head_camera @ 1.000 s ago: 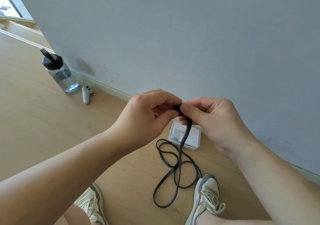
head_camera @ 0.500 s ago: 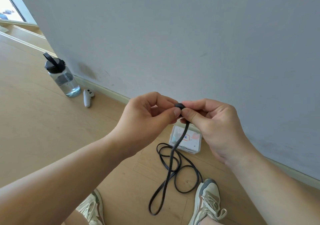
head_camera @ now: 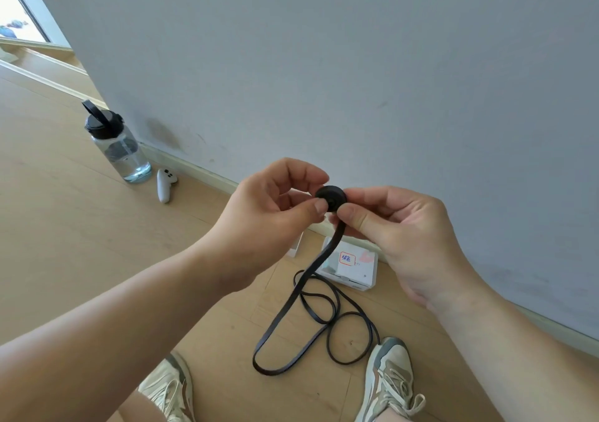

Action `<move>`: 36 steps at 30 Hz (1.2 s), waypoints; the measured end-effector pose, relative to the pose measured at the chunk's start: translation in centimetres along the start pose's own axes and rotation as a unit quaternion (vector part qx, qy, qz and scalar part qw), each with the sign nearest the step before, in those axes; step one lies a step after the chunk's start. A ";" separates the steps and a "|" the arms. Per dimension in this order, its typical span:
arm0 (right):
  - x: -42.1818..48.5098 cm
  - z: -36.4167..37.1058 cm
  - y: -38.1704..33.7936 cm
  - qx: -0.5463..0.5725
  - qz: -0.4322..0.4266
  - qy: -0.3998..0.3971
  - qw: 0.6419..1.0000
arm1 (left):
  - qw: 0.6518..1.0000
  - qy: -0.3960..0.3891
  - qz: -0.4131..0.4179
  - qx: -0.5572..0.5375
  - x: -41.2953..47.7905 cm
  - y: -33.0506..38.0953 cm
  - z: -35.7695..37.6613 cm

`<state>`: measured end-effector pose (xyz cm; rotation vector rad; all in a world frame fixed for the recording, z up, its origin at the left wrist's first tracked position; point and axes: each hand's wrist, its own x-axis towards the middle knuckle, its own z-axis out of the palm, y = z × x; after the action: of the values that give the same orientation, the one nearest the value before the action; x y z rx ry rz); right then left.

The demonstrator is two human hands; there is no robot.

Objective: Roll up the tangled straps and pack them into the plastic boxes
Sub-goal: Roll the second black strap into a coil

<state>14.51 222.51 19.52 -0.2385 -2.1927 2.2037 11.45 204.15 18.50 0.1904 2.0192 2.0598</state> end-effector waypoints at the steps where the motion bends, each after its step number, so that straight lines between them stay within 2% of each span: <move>1: 0.0 0.1 0.1 0.007 0.003 0.000 1.000 | 1.000 0.000 -0.002 -0.012 -0.1 0.0 0.1; 4: 0.0 0.2 0.2 -0.013 0.010 -0.004 1.000 | 0.999 -0.012 -0.010 -0.041 -0.4 -0.2 0.6; 6: 0.1 -0.2 0.4 -0.105 -0.007 -0.007 0.994 | 1.000 -0.006 -0.005 0.023 -0.4 -0.2 0.8; 9: 0.0 -0.3 0.5 -0.285 -0.069 -0.019 0.956 | 0.977 0.009 0.053 0.208 -0.6 0.0 0.7; 13: -0.1 0.1 0.9 -0.397 -0.190 -0.041 0.897 | 0.958 0.003 0.104 0.266 -0.9 0.0 0.8; 15: 0.0 0.2 0.8 -0.378 -0.192 -0.023 0.905 | 0.962 0.011 0.103 0.253 -0.8 0.2 0.7; 18: -0.1 0.5 0.3 -0.205 -0.072 0.001 0.976 | 0.989 0.045 0.039 0.135 -0.4 0.5 0.4; 19: -0.2 0.6 0.1 -0.141 -0.030 -0.003 0.990 | 0.994 0.056 0.024 0.094 -0.3 0.5 0.2; 22: -0.5 1.0 -0.2 -0.053 0.015 -0.004 0.998 | 0.997 0.071 0.009 0.004 -0.4 0.7 0.2; 25: -0.6 0.9 -0.2 -0.055 -0.003 -0.003 0.998 | 0.998 0.061 -0.014 -0.021 -0.6 0.4 0.4; 29: -0.4 -0.1 0.5 -0.239 -0.047 -0.004 0.970 | 0.990 0.036 0.010 0.134 -0.3 -0.4 0.0; 33: -0.2 -0.2 0.9 -0.424 -0.153 -0.052 0.891 | 0.931 0.010 0.161 0.327 -0.2 -0.8 -0.3; 34: -0.2 -0.1 0.9 -0.447 -0.171 -0.061 0.876 | 0.918 0.000 0.185 0.350 -0.2 -0.9 -0.4; 36: -0.2 -0.1 1.0 -0.442 -0.175 -0.058 0.878 | 0.909 -0.018 0.201 0.365 -0.3 -1.0 -0.4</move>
<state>14.79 222.59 18.57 0.2759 -2.8571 0.9455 11.70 203.74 17.50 0.8279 2.8122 1.3336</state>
